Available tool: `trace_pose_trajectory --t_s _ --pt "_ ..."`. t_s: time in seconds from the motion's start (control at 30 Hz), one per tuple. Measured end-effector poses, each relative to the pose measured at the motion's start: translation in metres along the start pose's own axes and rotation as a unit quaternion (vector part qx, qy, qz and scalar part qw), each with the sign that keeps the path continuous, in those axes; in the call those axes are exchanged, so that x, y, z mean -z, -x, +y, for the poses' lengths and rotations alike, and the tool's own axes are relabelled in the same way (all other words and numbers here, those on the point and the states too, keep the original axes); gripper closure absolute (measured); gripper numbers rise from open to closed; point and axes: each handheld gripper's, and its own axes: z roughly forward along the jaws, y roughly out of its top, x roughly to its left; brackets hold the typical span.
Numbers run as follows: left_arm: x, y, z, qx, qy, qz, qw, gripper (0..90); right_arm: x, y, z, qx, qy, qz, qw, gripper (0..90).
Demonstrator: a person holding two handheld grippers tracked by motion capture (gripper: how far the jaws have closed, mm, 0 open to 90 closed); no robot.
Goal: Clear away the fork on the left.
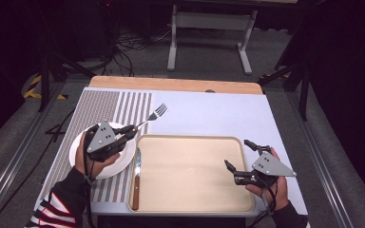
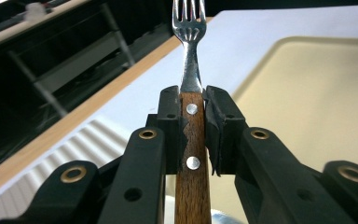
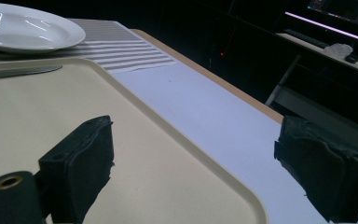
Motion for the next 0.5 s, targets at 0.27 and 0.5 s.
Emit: trace_pose_trajectory --t_s 0.27,0.5 --pt "-0.007 0.03 0.001 -0.02 -0.006 -0.031 0.9993 77.5 0.003 0.002 0.0 -0.001 0.002 -0.007 1.0 11.9" --pt "-0.015 0.055 -0.005 -0.031 -0.032 -0.062 0.9971 77.4 0.005 0.001 -0.001 -0.003 0.0 -0.01 0.9999 11.9"
